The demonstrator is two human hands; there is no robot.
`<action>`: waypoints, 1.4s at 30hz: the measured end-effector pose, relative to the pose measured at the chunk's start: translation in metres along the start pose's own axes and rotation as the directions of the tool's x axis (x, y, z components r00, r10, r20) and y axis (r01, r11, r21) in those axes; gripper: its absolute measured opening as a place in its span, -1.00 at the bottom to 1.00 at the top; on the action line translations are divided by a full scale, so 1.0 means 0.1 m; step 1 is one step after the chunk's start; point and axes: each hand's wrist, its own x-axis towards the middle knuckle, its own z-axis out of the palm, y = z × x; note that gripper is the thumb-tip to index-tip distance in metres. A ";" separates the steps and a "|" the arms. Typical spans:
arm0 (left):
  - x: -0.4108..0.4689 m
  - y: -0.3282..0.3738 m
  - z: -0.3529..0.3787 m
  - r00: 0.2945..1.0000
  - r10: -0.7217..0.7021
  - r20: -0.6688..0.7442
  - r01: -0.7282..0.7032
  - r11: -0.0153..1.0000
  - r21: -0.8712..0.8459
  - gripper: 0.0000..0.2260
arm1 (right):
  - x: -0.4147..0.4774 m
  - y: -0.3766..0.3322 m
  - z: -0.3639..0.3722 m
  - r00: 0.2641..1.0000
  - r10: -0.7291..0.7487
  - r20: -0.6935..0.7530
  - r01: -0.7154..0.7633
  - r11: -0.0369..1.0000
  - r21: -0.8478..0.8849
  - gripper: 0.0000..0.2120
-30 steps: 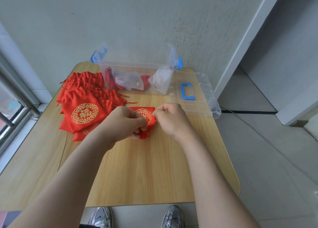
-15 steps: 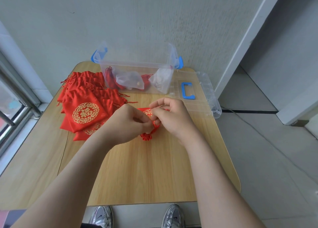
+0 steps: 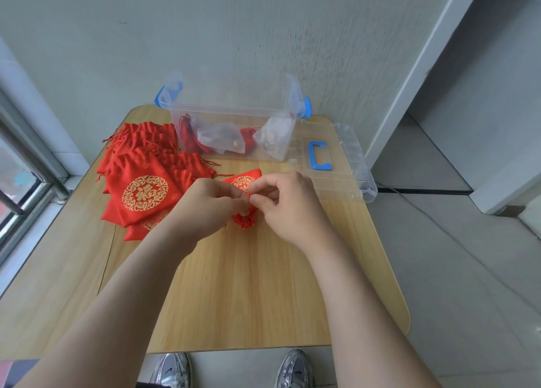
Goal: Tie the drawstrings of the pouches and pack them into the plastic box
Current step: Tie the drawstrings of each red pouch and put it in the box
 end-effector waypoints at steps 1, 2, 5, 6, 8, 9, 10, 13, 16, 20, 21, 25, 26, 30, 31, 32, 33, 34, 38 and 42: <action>0.00 0.00 0.00 1.000 0.000 0.001 0.000 1.000 0.006 -0.86 | 0.00 0.00 0.00 1.000 -0.012 0.006 0.012 1.000 -0.018 -0.81; 0.01 0.01 0.00 1.000 0.002 0.001 -0.002 1.000 0.009 -0.86 | 0.01 0.00 0.00 1.000 -0.022 0.013 0.022 0.999 -0.033 -0.80; 0.01 0.00 0.00 1.000 -0.006 0.000 0.006 1.000 0.003 -0.85 | -0.01 -0.01 0.00 0.999 -0.047 0.014 0.048 0.997 -0.068 -0.78; 0.01 0.00 0.00 1.000 -0.015 -0.005 0.015 1.000 -0.008 -0.84 | -0.02 -0.02 0.01 0.998 -0.058 0.003 0.058 0.995 -0.078 -0.78; 0.02 0.01 0.00 0.999 -0.035 -0.016 0.034 0.998 -0.049 -0.84 | -0.02 -0.03 0.02 0.997 -0.080 -0.020 0.078 0.993 -0.092 -0.80; 0.02 0.01 -0.01 0.999 -0.043 -0.020 0.041 0.997 -0.062 -0.85 | -0.03 -0.04 0.02 0.996 -0.087 -0.025 0.084 0.991 -0.100 -0.80; 0.02 0.02 -0.02 0.999 -0.045 -0.023 0.044 0.997 -0.063 -0.85 | -0.03 -0.06 0.02 0.995 -0.093 -0.023 0.090 0.989 -0.114 -0.81; 0.02 0.02 -0.01 0.999 -0.045 -0.021 0.045 0.999 -0.018 -0.85 | -0.04 -0.07 0.00 0.994 -0.105 0.015 0.106 0.984 -0.144 -0.83; 0.03 -0.01 -0.02 0.999 -0.034 -0.031 0.034 0.999 -0.010 -0.85 | -0.03 -0.07 -0.01 0.992 -0.112 0.059 0.121 0.977 -0.175 -0.82; 0.03 -0.01 -0.05 1.000 -0.008 -0.010 0.008 1.000 -0.002 -0.84 | -0.01 -0.07 -0.03 0.992 -0.102 0.073 0.113 0.979 -0.170 -0.81; 0.03 -0.01 -0.05 1.000 -0.008 -0.009 0.008 1.000 -0.001 -0.84 | -0.01 -0.08 -0.03 0.992 -0.106 0.074 0.117 0.978 -0.175 -0.80; 0.03 -0.01 -0.04 0.999 -0.031 -0.012 0.031 1.000 0.004 -0.84 | -0.01 -0.12 -0.02 0.991 -0.101 0.085 0.117 0.969 -0.217 -0.79; 0.02 -0.01 -0.04 1.000 -0.027 -0.010 0.027 1.000 0.007 -0.84 | -0.02 -0.12 -0.03 0.991 -0.097 0.087 0.114 0.968 -0.222 -0.80; -0.01 0.01 -0.03 1.000 0.021 0.006 -0.022 0.998 0.067 -0.86 | -0.01 -0.11 -0.03 0.994 -0.071 0.089 0.091 0.964 -0.250 -0.81; -0.01 0.01 -0.02 1.000 0.026 -0.001 -0.026 0.997 0.074 -0.87 | -0.01 -0.11 -0.03 0.994 -0.067 0.091 0.089 0.961 -0.261 -0.81; -0.01 0.01 -0.01 0.999 0.030 -0.014 -0.028 0.997 0.076 -0.88 | -0.02 -0.12 -0.02 0.994 -0.063 0.094 0.086 0.959 -0.270 -0.82; -0.01 0.01 -0.01 0.999 0.028 -0.034 -0.026 0.997 0.067 -0.91 | -0.02 -0.12 -0.02 0.994 -0.060 0.094 0.084 0.957 -0.278 -0.82; -0.01 0.02 0.00 0.998 0.026 -0.055 -0.024 0.998 0.050 -0.96 | -0.03 -0.13 -0.01 0.994 -0.056 0.090 0.080 0.956 -0.283 -0.82; -0.02 0.05 0.04 0.994 0.040 -0.099 -0.042 0.999 -0.016 -0.78 | -0.03 -0.15 -0.02 0.998 -0.039 0.041 0.048 0.962 -0.267 -0.82; -0.03 0.05 0.06 0.975 0.172 -0.139 -0.161 0.983 0.089 -0.78 | -0.05 -0.17 -0.06 1.000 0.012 0.005 -0.010 0.975 -0.222 -0.81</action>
